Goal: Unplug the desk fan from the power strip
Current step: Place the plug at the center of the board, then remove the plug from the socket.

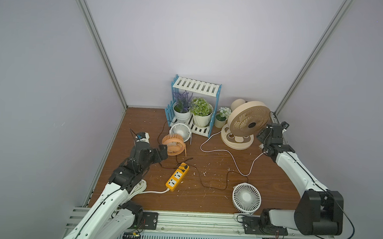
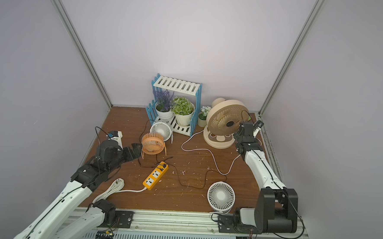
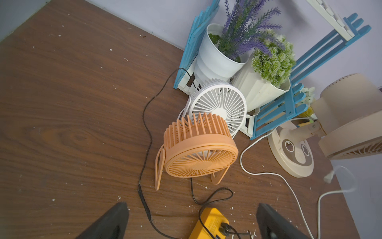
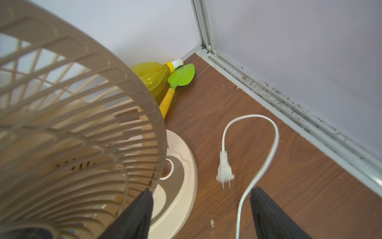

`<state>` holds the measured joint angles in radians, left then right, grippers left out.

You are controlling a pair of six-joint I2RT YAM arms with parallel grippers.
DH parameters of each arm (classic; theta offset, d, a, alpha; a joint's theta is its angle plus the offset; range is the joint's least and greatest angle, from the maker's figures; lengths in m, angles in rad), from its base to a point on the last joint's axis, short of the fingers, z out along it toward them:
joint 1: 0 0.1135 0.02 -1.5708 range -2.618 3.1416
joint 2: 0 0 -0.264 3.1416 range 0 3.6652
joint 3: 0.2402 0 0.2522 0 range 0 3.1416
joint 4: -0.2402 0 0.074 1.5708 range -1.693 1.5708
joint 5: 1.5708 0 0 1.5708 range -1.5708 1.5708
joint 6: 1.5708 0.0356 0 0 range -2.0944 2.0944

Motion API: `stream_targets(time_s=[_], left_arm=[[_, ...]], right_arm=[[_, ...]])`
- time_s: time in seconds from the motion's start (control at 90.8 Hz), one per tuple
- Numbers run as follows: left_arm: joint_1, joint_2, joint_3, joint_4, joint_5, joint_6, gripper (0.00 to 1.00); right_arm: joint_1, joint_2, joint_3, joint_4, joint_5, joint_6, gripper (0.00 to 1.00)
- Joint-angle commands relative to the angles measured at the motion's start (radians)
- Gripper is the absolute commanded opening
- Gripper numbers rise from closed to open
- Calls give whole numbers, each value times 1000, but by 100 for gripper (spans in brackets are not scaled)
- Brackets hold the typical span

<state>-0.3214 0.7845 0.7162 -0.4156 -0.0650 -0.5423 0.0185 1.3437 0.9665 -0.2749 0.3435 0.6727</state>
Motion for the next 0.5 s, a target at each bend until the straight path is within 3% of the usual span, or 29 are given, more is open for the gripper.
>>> stream_targets(time_s=[0.0,0.132,0.308,0.407,0.484], left_arm=[[19,70,40,-28,125,117,100],[20,170,90,-120,177,159,100],[20,158,48,-76,232,95,100],[21,146,13,-76,250,-10,100],[21,148,-14,-72,315,-74,100]], right_arm=[[12,-4,-12,-1,-96,14,82],[137,-62,-75,-30,-127,2,83],[486,-89,-108,-48,-155,-103,78],[666,-86,-163,103,-251,-159,76],[831,-64,-199,226,-242,-248,74]])
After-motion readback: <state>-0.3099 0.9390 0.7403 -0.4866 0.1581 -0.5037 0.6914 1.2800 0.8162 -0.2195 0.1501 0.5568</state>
